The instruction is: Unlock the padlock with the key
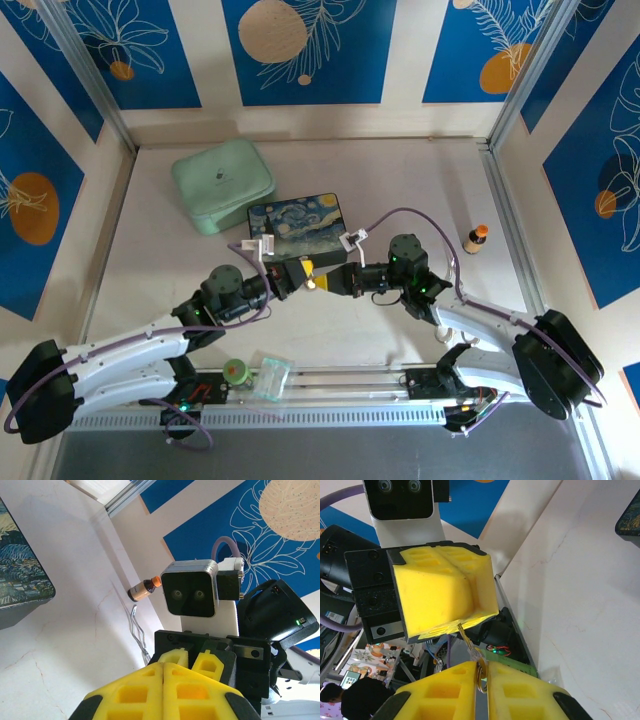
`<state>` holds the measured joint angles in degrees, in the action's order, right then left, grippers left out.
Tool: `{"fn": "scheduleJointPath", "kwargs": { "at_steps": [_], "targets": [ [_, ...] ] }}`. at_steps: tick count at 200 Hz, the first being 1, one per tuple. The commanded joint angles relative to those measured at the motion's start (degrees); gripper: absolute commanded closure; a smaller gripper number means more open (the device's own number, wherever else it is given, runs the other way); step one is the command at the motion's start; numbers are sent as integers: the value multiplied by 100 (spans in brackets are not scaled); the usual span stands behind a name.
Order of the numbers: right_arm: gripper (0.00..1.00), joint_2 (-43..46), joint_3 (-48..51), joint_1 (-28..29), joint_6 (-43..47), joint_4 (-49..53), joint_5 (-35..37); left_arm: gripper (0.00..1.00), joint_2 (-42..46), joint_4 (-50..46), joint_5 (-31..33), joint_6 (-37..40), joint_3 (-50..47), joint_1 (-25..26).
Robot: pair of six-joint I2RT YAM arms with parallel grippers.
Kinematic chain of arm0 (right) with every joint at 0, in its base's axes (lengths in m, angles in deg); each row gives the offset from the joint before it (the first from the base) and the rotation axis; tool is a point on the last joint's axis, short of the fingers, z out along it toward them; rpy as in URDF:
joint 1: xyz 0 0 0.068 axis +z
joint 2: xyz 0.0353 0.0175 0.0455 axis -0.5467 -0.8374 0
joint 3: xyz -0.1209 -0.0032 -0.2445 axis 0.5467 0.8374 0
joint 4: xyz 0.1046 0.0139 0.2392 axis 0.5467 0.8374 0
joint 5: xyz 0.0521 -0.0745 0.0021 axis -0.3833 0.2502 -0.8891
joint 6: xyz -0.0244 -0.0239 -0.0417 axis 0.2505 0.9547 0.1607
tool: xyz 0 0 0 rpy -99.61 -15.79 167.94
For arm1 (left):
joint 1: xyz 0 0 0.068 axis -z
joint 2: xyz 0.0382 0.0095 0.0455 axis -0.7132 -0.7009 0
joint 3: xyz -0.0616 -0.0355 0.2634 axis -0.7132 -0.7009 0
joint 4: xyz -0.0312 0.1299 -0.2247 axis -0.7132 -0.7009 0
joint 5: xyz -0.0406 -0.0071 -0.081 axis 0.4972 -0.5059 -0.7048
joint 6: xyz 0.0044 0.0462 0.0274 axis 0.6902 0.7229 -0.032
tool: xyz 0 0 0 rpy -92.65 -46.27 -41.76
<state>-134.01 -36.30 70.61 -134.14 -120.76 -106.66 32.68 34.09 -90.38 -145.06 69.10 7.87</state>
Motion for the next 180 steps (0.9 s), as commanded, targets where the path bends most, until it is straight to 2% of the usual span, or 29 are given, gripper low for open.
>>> {"fn": "scheduleJointPath", "kwargs": {
  "at_steps": [1,14,54,84,111,138,148,155,167,173,180],
  "targets": [
    [85,55,16,-6,48,-97,-154,100,1,324,-68,66,-63,-32],
    [81,24,1,14,64,-82,-146,100,-1,353,-63,54,-76,-24],
    [83,-47,-35,83,136,-135,-42,100,-82,359,-102,19,-64,-28],
    [86,-55,-118,141,225,-119,-14,100,-208,506,-148,-65,-97,-31],
    [95,-36,-106,148,334,96,-9,100,-221,503,-75,-99,-116,-26],
    [97,224,-124,171,731,823,356,100,-202,262,77,-192,-81,-28],
    [97,382,-234,250,1108,1444,748,83,-143,-45,293,-413,-57,-36],
    [97,495,-363,336,1441,2022,1182,68,-96,-354,445,-600,-10,-36],
    [97,600,-671,565,2082,3041,2067,43,7,-1272,714,-1008,210,-31],
    [97,603,-816,701,2385,3431,2539,37,38,-1919,864,-1291,389,-35],
    [97,591,-956,876,2683,3765,3100,35,36,-2499,981,-1603,553,-36]
  ]
}}
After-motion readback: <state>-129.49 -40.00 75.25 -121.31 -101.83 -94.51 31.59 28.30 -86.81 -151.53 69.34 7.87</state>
